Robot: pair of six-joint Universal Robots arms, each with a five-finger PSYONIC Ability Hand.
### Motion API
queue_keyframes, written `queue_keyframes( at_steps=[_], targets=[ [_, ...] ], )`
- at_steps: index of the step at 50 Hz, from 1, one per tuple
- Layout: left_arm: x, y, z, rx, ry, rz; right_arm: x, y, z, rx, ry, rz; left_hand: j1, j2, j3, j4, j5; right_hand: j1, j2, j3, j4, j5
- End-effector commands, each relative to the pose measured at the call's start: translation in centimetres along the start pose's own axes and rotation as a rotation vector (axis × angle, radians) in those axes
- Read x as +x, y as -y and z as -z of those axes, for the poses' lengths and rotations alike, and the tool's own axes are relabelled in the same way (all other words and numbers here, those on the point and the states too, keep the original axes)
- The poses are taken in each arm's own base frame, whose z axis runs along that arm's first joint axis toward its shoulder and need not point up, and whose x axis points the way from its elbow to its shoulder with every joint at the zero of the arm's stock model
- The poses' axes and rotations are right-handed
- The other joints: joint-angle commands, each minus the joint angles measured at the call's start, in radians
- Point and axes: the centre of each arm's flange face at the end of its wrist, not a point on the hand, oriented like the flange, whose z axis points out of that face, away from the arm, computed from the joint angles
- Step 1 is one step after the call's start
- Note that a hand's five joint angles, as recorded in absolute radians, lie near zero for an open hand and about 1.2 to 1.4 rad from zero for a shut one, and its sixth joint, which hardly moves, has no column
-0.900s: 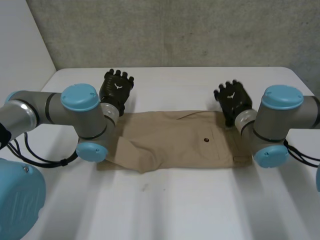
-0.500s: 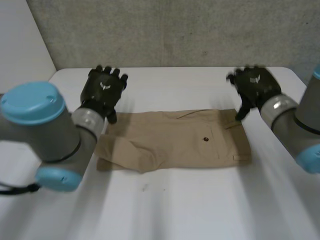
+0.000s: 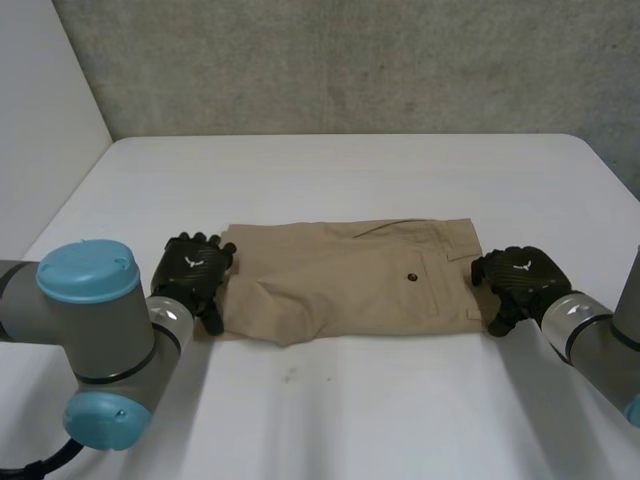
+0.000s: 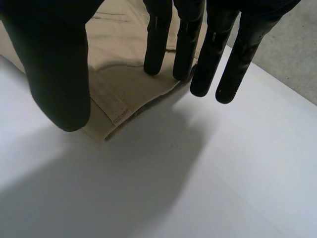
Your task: Fold the shorts.
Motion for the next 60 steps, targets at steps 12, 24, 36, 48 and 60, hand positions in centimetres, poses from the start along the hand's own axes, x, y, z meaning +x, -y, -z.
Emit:
queue_keyframes(
  at_steps=[12, 24, 36, 48, 60],
  targets=[
    [-1.4, 2.5, 1.7, 0.056, 0.046, 0.01, 2.2, 0.5, -1.2, 0.063, -0.062, -0.007, 0.005, 0.0, -0.008, -0.001, -0.017, 0.904, 0.82, 0.821, 0.826, 0.847],
    [-5.4, 6.4, 5.2, 0.181, 0.152, 0.036, 10.6, 0.6, 1.2, -0.047, -0.231, -0.044, -0.009, -0.015, -0.023, -0.016, -0.032, 0.904, 0.82, 0.821, 0.826, 0.847],
    [-5.4, 6.8, 5.6, 0.195, 0.151, 0.04, 3.2, 9.9, 2.0, 0.183, -0.066, 0.246, -0.012, -0.018, -0.026, -0.019, -0.035, 0.904, 0.82, 0.821, 0.826, 0.847],
    [-4.5, 9.4, 6.0, 0.291, 0.121, 0.107, -15.3, 11.1, 5.0, 0.409, 0.521, 0.431, -0.001, -0.006, -0.014, -0.007, -0.023, 0.904, 0.82, 0.821, 0.826, 0.847],
    [-3.9, 11.8, 4.6, 0.356, 0.101, 0.118, -18.1, 8.6, 5.2, 0.313, 0.717, 0.334, 0.014, 0.008, 0.0, 0.008, -0.008, -0.317, -0.401, -0.401, -0.396, -0.375]
  ],
)
